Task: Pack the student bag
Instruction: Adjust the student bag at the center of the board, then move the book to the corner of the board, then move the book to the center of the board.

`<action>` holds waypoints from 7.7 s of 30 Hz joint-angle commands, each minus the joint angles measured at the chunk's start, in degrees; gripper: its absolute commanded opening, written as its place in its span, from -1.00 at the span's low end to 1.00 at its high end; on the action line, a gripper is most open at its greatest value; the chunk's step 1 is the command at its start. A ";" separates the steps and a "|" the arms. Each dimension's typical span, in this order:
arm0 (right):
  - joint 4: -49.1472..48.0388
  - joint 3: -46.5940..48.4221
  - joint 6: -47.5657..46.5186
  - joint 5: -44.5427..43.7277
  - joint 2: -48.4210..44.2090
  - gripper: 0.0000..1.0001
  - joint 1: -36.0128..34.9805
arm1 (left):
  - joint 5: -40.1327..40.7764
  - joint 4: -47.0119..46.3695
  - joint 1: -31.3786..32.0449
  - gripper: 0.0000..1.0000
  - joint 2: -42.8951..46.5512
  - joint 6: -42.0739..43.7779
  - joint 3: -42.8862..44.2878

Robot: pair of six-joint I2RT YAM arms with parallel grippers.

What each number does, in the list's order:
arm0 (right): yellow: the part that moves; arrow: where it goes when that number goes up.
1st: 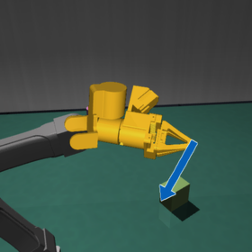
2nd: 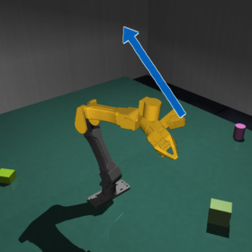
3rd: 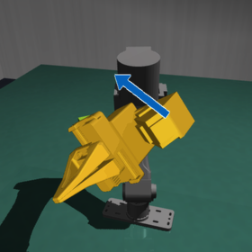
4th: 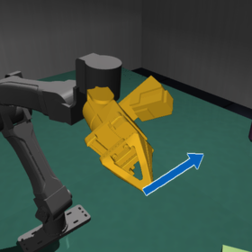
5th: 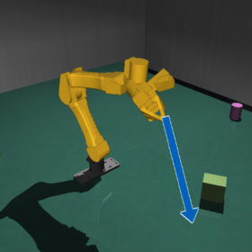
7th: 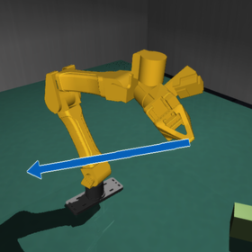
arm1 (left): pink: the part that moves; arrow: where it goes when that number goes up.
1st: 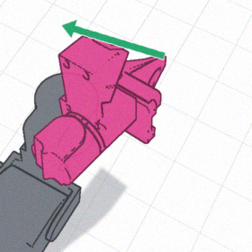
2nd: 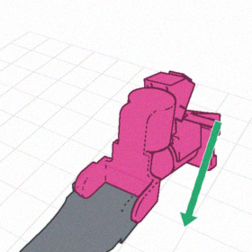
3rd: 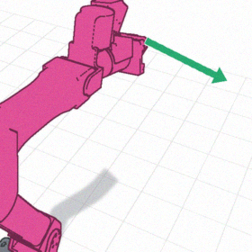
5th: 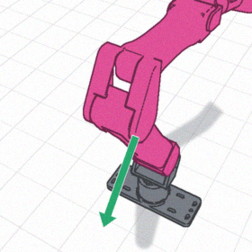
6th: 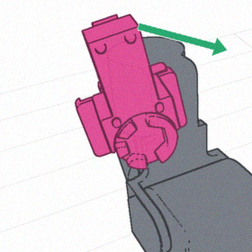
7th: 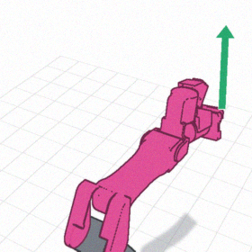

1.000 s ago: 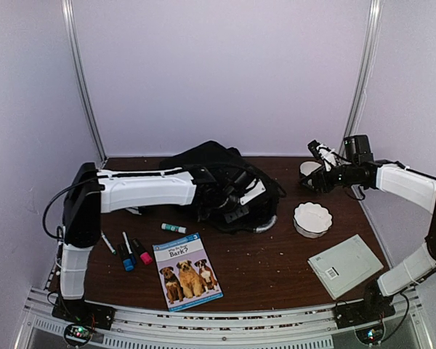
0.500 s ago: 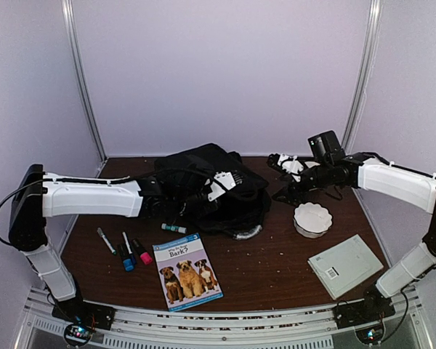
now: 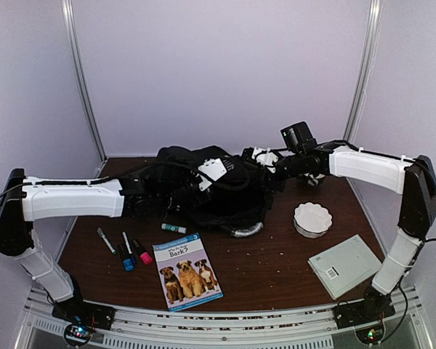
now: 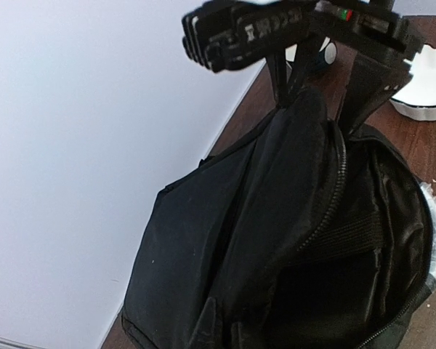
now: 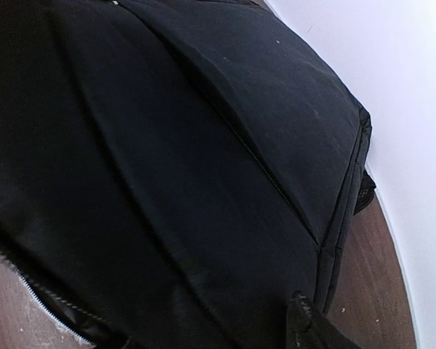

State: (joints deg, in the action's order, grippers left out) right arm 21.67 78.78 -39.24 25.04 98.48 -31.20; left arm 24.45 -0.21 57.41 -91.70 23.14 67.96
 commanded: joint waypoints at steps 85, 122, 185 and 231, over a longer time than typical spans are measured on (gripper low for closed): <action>42.15 -26.32 -9.55 -17.96 -34.94 0.45 26.83 | -35.60 13.25 -4.12 0.41 -0.21 -29.44 -2.09; 51.72 -23.58 -14.32 -24.18 -0.84 0.82 43.11 | -36.96 17.70 -3.88 0.41 -7.06 -27.26 4.60; 20.06 -15.78 -2.09 -36.59 1.71 0.69 -19.63 | -32.57 24.33 -3.97 0.41 -0.96 -36.49 3.12; 36.34 -18.14 26.08 13.33 3.28 0.75 -6.92 | -19.51 17.20 13.65 0.21 -8.99 3.60 -3.03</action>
State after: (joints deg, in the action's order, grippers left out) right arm 58.13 60.38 -13.08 35.75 99.85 -38.52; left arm 1.17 24.91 70.65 -98.98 16.03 64.99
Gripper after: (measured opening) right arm 0.881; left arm 0.603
